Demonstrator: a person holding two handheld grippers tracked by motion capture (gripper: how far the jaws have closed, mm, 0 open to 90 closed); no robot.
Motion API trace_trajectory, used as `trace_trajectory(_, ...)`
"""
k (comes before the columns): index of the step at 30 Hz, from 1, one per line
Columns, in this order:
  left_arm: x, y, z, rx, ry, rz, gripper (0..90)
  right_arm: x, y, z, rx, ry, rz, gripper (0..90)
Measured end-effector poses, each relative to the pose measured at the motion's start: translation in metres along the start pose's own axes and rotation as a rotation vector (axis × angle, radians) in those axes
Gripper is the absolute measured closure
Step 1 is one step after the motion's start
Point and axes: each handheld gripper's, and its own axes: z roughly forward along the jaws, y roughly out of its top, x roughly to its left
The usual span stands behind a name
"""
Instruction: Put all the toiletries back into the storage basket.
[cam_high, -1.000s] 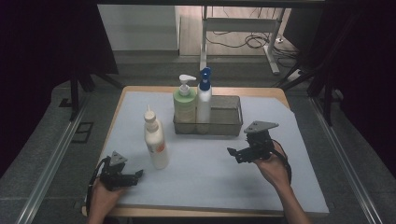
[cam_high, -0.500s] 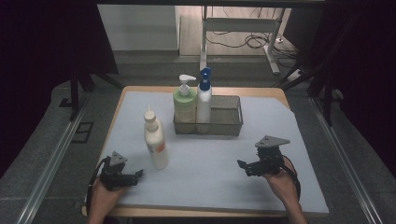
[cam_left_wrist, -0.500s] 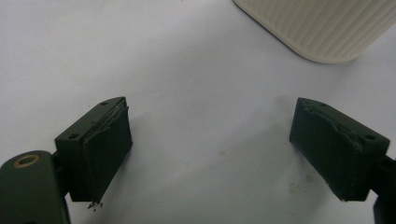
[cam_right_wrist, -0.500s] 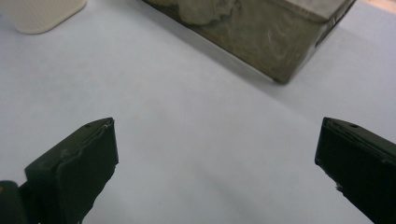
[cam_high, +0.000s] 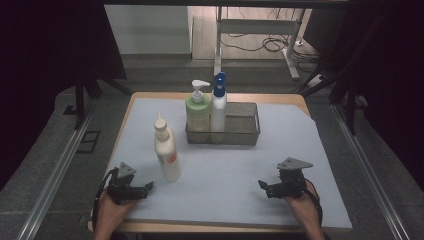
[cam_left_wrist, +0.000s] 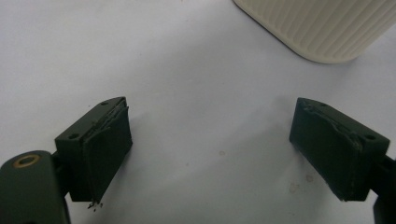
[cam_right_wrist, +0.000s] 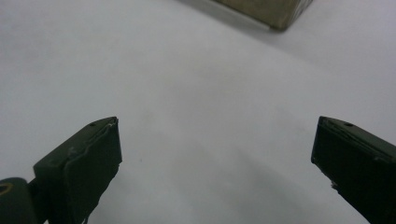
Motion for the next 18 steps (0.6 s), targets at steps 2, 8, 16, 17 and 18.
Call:
trace_trajectory(2, 0.0, 0.0, 0.0, 0.0, 0.0, 0.0, 12.5, 0.0, -0.006, 0.004, 0.019, -0.005, 0.0, 1.6)
trace_trajectory(8, 0.0, 0.0, 0.0, 0.0, 0.0, 0.0, 12.5, 0.0, -0.015, 0.009, 0.031, -0.012, 0.009, 2.1)
trace_trajectory(16, 0.0, 0.0, 0.0, 0.003, -0.001, -0.001, 12.5, 0.001, -0.018, 0.01, 0.034, -0.012, 0.003, 2.5)
trace_trajectory(17, 0.0, 0.001, 0.0, 0.003, -0.001, -0.002, 12.5, 0.001, -0.018, 0.01, 0.036, -0.013, 0.003, 2.6)
trace_trajectory(18, 0.0, 0.001, 0.0, 0.003, -0.002, -0.002, 12.6, 0.001, -0.019, 0.01, 0.038, -0.016, 0.001, 2.7)
